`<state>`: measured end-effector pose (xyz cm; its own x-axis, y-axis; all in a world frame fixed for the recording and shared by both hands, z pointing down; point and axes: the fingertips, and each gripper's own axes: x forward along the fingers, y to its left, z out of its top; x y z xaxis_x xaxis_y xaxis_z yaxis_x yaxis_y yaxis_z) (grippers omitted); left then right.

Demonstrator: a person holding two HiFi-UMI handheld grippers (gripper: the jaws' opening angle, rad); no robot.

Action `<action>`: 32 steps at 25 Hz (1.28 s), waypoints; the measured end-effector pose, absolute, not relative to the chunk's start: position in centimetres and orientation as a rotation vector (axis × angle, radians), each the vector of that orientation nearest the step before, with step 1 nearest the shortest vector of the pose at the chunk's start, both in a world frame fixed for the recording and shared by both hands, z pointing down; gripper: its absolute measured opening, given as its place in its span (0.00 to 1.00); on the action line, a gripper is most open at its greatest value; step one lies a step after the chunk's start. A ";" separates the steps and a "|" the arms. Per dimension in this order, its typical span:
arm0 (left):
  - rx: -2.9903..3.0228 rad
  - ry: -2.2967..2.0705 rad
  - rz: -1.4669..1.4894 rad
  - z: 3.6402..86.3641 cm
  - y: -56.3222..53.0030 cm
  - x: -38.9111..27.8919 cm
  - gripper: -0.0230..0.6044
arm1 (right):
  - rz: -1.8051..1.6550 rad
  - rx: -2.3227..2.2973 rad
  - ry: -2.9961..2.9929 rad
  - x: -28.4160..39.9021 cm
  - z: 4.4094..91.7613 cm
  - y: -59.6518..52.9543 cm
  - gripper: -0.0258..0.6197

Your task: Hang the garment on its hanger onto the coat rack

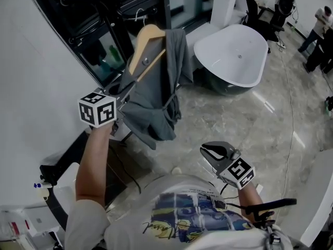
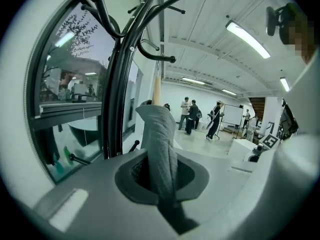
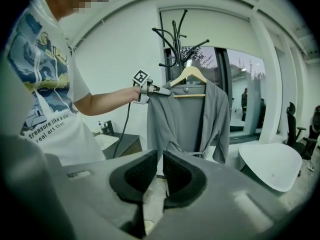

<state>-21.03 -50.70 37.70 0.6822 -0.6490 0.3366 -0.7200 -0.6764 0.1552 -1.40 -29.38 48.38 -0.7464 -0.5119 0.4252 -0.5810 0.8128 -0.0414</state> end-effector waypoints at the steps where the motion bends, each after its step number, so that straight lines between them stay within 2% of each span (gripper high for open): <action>1: 2.616 -1.098 0.374 38.0 -50.6 -21.1 0.06 | 0.240 0.816 -2.600 -1.4 48.4 -29.3 0.10; 14: 2.581 -1.245 0.430 39.5 -50.7 -23.0 0.09 | 0.234 0.764 -2.595 -0.4 48.4 -27.1 0.10; 17: 2.577 -1.362 0.494 39.1 -50.3 -23.4 0.19 | 0.234 0.758 -2.587 0.6 48.2 -25.9 0.10; 20: 2.565 -1.482 0.529 38.3 -49.5 -23.9 0.35 | 0.238 0.753 -2.576 2.1 48.4 -24.8 0.10; 22: 2.551 -1.565 0.543 37.8 -48.6 -24.4 0.37 | 0.236 0.745 -2.571 2.9 48.6 -24.0 0.10; 27: 2.534 -1.752 0.545 35.6 -44.2 -24.4 0.37 | 0.227 0.694 -2.592 4.5 48.4 -21.5 0.10; 32: 2.552 -1.739 0.498 35.6 -37.5 -20.3 0.29 | 0.213 0.622 -2.598 6.3 49.1 -18.5 0.10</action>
<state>-20.34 -37.51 35.64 0.3314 -0.9048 0.2676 -0.9091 -0.3821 -0.1660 6.30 -18.52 49.07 -0.7929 -0.3912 0.4672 -0.4622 0.8857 -0.0428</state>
